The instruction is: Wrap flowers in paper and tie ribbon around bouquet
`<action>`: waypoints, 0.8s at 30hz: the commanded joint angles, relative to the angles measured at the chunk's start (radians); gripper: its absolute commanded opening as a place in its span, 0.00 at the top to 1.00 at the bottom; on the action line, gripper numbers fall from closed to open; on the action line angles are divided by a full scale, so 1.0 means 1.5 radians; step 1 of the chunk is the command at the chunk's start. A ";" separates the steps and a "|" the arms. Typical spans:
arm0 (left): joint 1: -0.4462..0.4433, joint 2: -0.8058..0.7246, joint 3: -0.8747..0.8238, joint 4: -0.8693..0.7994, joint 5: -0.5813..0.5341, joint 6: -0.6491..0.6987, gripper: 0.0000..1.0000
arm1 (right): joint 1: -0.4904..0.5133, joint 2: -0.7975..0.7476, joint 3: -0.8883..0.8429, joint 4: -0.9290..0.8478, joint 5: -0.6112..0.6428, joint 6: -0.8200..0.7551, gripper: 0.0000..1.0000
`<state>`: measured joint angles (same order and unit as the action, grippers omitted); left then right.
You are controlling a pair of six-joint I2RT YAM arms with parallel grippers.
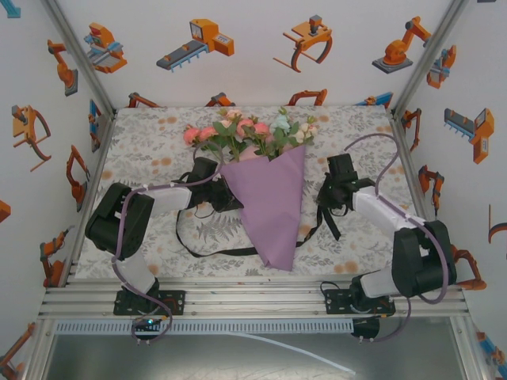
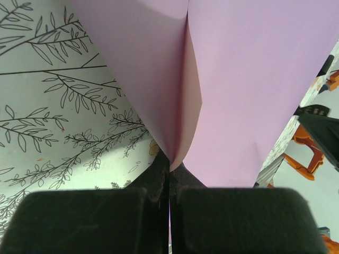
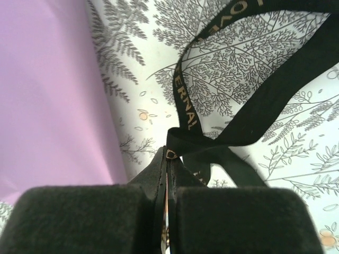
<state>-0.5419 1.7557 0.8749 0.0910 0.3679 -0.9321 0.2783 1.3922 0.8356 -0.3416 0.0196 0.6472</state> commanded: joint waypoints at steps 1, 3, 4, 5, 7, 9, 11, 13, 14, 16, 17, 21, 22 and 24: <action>0.003 0.007 0.004 0.013 0.012 0.005 1.00 | 0.003 -0.042 0.045 -0.040 -0.025 -0.029 1.00; 0.003 0.010 0.004 0.015 0.012 0.007 1.00 | 0.009 -0.053 0.072 -0.031 -0.104 -0.014 1.00; 0.003 0.011 0.004 0.021 0.012 0.007 1.00 | 0.017 -0.053 0.088 -0.026 -0.134 -0.001 1.00; 0.003 0.015 0.004 0.026 0.015 0.005 1.00 | 0.032 -0.051 0.109 -0.018 -0.161 0.010 1.00; 0.002 0.021 0.007 0.034 0.018 0.005 1.00 | 0.076 -0.037 0.155 0.008 -0.197 0.030 1.00; 0.001 0.029 0.007 0.040 0.017 0.003 1.00 | 0.124 0.001 0.205 0.064 -0.215 0.076 1.00; -0.001 0.034 0.005 0.049 0.018 -0.001 1.00 | 0.179 0.054 0.259 0.117 -0.206 0.108 1.00; -0.003 0.035 0.003 0.054 0.013 -0.003 1.00 | 0.225 0.116 0.319 0.145 -0.188 0.114 1.00; -0.002 0.035 0.002 0.054 0.011 -0.004 1.00 | 0.240 0.146 0.346 0.135 -0.181 0.116 0.98; -0.001 0.031 0.000 0.056 0.005 -0.006 1.00 | 0.248 0.171 0.368 0.106 -0.181 0.122 0.65; -0.001 0.026 -0.001 0.056 0.001 -0.007 1.00 | 0.247 0.165 0.360 0.099 -0.171 0.115 0.55; 0.001 0.010 0.003 0.045 -0.005 0.000 0.91 | 0.233 0.111 0.332 0.075 -0.134 0.064 0.45; 0.001 0.004 0.004 0.041 -0.008 0.001 0.84 | 0.223 0.097 0.327 0.062 -0.127 0.055 0.45; 0.002 -0.011 0.003 0.029 -0.018 0.003 0.69 | 0.200 0.072 0.307 0.053 -0.119 0.046 0.44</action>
<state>-0.5419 1.7870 0.8749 0.1467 0.3664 -0.9302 0.6159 1.5829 1.3132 -0.2371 -0.2073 0.7586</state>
